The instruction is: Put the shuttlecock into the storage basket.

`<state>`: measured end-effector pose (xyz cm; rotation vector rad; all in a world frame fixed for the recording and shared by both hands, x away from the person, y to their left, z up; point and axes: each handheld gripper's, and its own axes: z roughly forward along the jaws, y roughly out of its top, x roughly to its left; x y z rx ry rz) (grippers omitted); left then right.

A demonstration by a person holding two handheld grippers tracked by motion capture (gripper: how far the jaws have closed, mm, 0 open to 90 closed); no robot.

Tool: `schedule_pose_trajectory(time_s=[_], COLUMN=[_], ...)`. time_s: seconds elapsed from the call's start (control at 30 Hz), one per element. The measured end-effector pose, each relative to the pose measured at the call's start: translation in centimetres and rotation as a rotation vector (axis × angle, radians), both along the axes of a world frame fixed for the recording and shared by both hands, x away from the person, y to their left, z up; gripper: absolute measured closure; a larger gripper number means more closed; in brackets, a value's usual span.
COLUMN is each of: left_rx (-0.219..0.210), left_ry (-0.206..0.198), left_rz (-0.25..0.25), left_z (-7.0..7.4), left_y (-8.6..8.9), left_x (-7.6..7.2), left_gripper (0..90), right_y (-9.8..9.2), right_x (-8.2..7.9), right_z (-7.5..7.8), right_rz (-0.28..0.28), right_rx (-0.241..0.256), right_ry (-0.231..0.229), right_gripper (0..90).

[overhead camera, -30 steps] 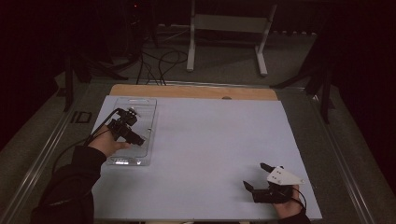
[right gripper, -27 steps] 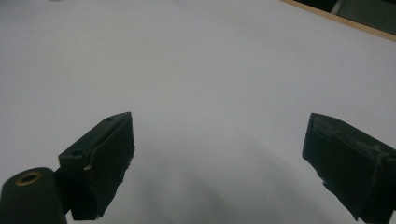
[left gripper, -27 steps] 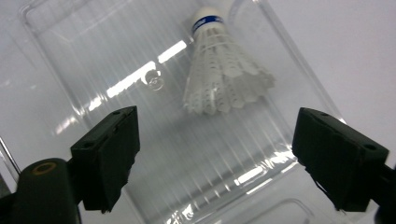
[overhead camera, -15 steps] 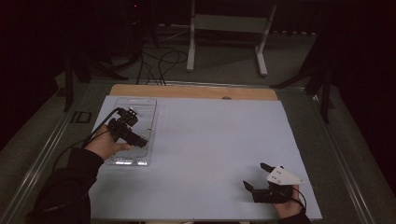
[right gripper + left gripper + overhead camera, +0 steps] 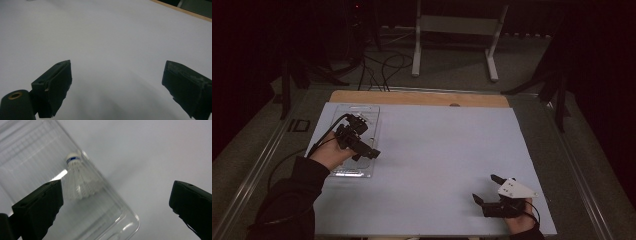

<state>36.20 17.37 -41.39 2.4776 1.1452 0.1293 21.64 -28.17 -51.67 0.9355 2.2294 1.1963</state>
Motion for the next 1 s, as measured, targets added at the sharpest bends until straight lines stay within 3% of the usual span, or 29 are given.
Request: schedule_pose_trajectory(time_s=[0.37,0.73,0.77,1.0], left_rx=[-0.094,-0.134,-0.156,-0.168], left_ry=[-0.03,-0.054,-0.056,-0.06], left_rz=[-0.091,-0.132,-0.139,-0.171], left_z=[0.5,0.4,0.4,0.4], left_y=[-2.5,-4.4,-4.7,-5.7], left_x=[-0.4,-0.7,-0.8,-1.0], left_gripper=[0.3,0.2,0.2,0.3], right_y=[0.0,-0.1,-0.1,-0.1], right_x=[0.0,0.0,0.0,0.0], right_z=[0.0,0.0,-0.1,0.0], right_rz=[0.0,0.001,0.001,-0.002], right_rx=[0.004,0.008,0.007,0.006], right_ry=[0.004,0.003,0.002,-0.003], right_gripper=[9.1,9.1,9.1,9.1])
